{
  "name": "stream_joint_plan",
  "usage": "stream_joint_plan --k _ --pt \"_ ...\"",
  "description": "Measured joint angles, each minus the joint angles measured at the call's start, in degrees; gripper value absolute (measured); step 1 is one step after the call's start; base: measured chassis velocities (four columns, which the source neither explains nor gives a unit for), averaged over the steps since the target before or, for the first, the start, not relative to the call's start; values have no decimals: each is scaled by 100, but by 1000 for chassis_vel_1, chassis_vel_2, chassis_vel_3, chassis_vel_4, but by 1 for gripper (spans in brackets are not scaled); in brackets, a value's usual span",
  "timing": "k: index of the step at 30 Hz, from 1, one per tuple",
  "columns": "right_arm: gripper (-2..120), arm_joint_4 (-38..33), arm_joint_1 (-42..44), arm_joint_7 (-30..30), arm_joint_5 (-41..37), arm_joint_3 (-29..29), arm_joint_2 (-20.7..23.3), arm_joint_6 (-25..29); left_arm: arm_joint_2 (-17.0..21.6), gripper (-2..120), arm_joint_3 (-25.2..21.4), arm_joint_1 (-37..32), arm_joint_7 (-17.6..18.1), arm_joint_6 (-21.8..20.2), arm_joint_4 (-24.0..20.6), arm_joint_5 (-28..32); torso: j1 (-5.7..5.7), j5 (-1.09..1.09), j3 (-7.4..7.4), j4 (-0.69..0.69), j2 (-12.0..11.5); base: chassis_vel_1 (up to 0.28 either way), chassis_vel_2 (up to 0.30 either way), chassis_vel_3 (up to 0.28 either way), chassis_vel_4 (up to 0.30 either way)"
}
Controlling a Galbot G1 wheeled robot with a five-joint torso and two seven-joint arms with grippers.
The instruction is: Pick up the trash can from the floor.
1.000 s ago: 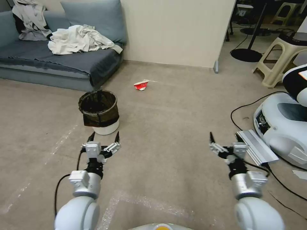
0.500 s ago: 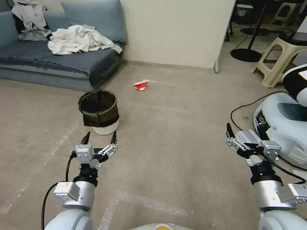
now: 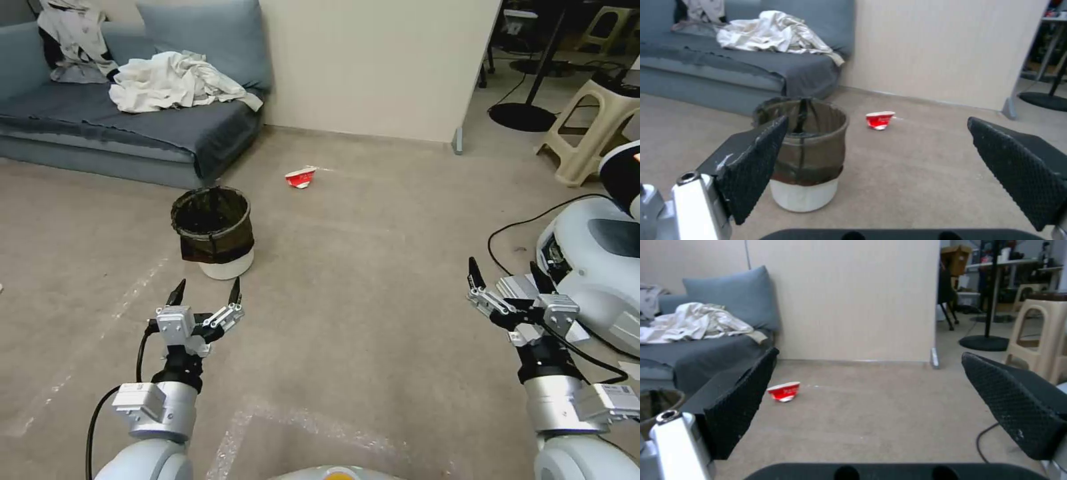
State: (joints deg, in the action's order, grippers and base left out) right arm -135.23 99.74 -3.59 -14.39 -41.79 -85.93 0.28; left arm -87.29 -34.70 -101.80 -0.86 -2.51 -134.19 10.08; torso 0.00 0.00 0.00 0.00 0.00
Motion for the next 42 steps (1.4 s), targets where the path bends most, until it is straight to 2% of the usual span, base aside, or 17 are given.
stream_joint_plan --k 42 --pt "100 83 -22 -245 -86 0 46 156 -24 100 -48 -55 77 7 -40 -14 0 0 0 0 0 38 38 39 40"
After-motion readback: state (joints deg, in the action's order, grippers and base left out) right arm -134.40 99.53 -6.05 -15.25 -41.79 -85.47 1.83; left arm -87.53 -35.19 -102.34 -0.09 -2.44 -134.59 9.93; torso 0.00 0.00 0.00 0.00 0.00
